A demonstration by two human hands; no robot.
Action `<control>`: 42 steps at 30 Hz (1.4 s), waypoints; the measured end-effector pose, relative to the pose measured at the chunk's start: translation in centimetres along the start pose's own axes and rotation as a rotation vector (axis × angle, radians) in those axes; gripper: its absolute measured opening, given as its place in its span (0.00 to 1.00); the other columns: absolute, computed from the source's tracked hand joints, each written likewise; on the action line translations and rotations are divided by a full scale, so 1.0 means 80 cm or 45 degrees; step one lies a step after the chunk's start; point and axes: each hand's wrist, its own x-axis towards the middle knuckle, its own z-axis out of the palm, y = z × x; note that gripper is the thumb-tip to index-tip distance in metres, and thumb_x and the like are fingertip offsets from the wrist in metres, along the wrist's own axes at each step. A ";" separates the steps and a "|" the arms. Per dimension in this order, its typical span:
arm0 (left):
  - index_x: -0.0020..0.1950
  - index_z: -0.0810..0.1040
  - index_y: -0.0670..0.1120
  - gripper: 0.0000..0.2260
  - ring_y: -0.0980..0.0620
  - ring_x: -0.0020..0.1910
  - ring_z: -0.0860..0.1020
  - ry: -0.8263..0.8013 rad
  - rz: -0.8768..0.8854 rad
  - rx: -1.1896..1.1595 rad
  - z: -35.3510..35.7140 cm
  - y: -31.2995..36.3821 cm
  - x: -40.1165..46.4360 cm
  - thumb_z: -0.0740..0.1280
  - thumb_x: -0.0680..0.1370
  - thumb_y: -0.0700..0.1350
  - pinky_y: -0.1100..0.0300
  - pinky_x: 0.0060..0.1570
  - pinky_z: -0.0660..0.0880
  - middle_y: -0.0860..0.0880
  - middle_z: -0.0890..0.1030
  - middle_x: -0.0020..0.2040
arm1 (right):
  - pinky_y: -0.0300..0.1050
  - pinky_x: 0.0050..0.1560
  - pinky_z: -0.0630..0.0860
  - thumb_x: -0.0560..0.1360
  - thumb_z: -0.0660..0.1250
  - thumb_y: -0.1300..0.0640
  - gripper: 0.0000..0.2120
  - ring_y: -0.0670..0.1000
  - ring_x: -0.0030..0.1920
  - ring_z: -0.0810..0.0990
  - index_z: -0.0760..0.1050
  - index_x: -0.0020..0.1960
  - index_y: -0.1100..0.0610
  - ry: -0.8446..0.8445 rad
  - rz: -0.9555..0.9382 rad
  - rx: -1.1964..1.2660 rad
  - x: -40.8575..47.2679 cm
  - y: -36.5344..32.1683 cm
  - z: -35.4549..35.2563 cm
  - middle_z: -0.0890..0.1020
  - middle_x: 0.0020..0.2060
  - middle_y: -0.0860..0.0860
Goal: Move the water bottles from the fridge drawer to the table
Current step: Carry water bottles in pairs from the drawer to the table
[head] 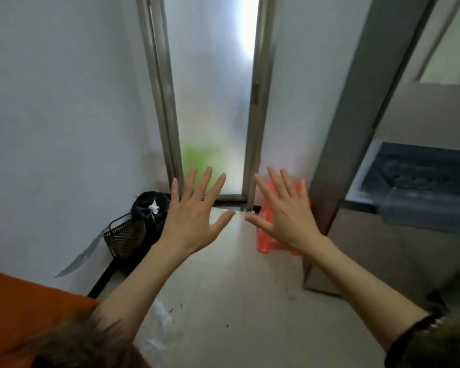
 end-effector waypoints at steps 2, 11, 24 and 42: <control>0.74 0.39 0.58 0.34 0.47 0.76 0.38 -0.015 0.093 -0.041 0.010 0.053 0.018 0.38 0.70 0.70 0.41 0.73 0.40 0.53 0.40 0.76 | 0.64 0.71 0.40 0.71 0.52 0.29 0.41 0.56 0.76 0.40 0.40 0.76 0.45 -0.011 0.099 -0.027 -0.029 0.051 -0.013 0.42 0.76 0.51; 0.74 0.41 0.57 0.33 0.46 0.76 0.41 -0.039 0.370 -0.150 0.081 0.304 0.122 0.41 0.71 0.68 0.43 0.72 0.41 0.51 0.47 0.77 | 0.63 0.71 0.39 0.68 0.46 0.28 0.41 0.54 0.76 0.38 0.39 0.75 0.45 -0.024 0.438 -0.131 -0.132 0.300 -0.055 0.41 0.76 0.51; 0.74 0.37 0.60 0.35 0.52 0.71 0.31 -0.209 0.520 -0.223 0.195 0.598 0.259 0.33 0.68 0.69 0.48 0.70 0.35 0.52 0.40 0.77 | 0.60 0.72 0.37 0.75 0.50 0.33 0.37 0.53 0.76 0.37 0.37 0.75 0.45 -0.159 0.660 -0.185 -0.200 0.611 -0.064 0.39 0.76 0.50; 0.76 0.43 0.57 0.29 0.49 0.76 0.39 -0.559 0.454 -0.362 0.411 0.758 0.519 0.47 0.77 0.65 0.47 0.73 0.38 0.52 0.43 0.77 | 0.61 0.73 0.38 0.75 0.48 0.33 0.35 0.52 0.76 0.38 0.39 0.76 0.44 -0.444 0.767 -0.048 -0.066 0.917 0.079 0.40 0.76 0.48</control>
